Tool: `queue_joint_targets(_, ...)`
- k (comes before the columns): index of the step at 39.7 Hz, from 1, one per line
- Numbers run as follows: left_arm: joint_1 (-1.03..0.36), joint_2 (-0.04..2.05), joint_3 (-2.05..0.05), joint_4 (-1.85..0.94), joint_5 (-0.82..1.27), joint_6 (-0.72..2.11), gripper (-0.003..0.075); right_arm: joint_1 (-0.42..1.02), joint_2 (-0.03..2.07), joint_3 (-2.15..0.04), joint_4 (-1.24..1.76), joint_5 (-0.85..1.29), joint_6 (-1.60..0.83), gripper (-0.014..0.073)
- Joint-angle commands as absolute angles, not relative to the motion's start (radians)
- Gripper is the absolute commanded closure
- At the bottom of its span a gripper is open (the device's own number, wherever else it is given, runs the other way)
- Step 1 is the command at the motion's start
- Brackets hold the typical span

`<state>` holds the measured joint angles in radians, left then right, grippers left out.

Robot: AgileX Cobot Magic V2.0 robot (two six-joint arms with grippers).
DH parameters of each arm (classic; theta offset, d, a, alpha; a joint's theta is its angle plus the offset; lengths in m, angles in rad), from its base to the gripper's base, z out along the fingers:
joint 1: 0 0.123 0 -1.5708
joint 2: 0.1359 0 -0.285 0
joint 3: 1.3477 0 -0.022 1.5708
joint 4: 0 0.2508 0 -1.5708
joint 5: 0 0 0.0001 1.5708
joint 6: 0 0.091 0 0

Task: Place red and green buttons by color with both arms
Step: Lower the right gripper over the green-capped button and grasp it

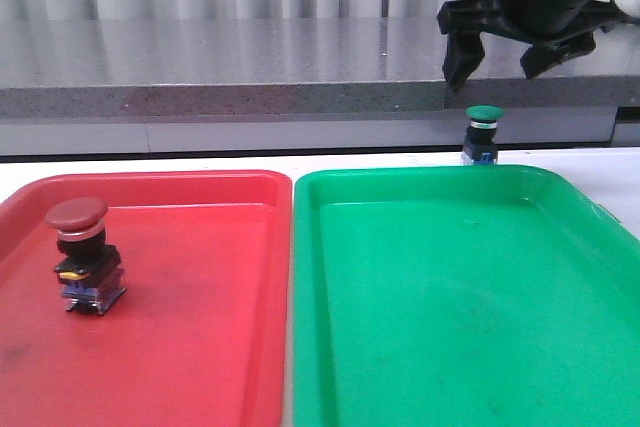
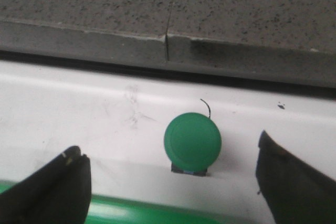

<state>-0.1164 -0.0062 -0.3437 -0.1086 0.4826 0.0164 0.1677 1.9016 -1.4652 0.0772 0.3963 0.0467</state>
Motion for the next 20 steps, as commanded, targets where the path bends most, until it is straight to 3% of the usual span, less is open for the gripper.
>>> queue_joint_targets(1,-0.117,-0.019,-0.369,-0.123,0.394,0.01,0.074,0.147,1.898,-1.55,0.079,0.369,0.079,-0.0051)
queue_joint_targets(15,-0.117,-0.019,-0.369,-0.123,0.394,0.01,0.074,0.135,2.021,-1.624,0.079,0.425,0.088,-0.0048)
queue_joint_targets(20,-0.117,-0.019,-0.369,-0.123,0.394,0.01,0.074,0.135,2.021,-1.624,0.079,0.423,0.088,0.0057)
